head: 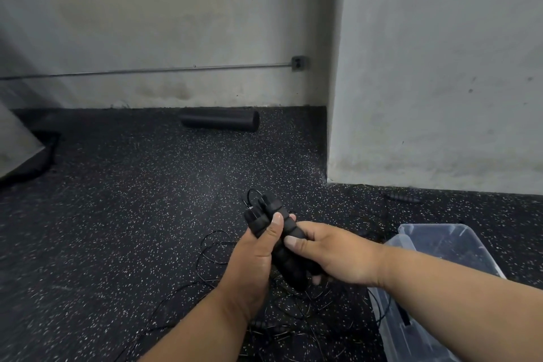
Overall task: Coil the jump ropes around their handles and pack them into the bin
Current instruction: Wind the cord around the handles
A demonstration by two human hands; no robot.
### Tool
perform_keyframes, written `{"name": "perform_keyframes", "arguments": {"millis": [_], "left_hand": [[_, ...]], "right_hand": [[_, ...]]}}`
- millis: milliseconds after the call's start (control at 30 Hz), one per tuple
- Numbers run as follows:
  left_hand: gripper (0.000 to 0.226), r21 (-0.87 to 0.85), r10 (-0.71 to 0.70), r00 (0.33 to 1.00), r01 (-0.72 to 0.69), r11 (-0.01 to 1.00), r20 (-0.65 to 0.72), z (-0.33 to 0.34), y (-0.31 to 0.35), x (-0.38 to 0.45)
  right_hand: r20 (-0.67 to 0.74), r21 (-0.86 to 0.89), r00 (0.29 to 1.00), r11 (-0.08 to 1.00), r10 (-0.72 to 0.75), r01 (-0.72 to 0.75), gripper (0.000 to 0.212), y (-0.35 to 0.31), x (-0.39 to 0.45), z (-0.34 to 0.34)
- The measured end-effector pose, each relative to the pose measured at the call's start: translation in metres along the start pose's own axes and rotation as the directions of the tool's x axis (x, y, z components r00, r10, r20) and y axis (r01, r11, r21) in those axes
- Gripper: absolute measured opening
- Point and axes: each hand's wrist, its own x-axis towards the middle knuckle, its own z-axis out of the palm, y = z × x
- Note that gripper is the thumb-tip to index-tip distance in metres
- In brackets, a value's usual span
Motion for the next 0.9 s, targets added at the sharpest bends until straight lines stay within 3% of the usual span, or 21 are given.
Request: {"name": "perform_keyframes", "arguments": {"millis": [167,433,900], "left_hand": [[0.052,-0.044,-0.023,1.0,0.023,0.999,0.004,-0.004,-0.0012,0.0053],[0.045,-0.091,-0.026,1.0,0.025,0.996,-0.006,0.0012,0.0043,0.0071],[0.058,0.002,-0.02,1.0,0.02,1.0,-0.021,0.0057,0.0023,0.0025]], "right_hand": [[0.015,-0.018,1.0,1.0,0.026,-0.025,0.022,-0.0033,-0.0002,0.0005],[0.108,0.171,0.994,0.984,0.025,-0.044,0.018,-0.002,-0.0002,-0.0005],[0.233,0.219,0.967,0.963,0.106,-0.159,0.011,0.005,-0.0032,-0.0059]]}}
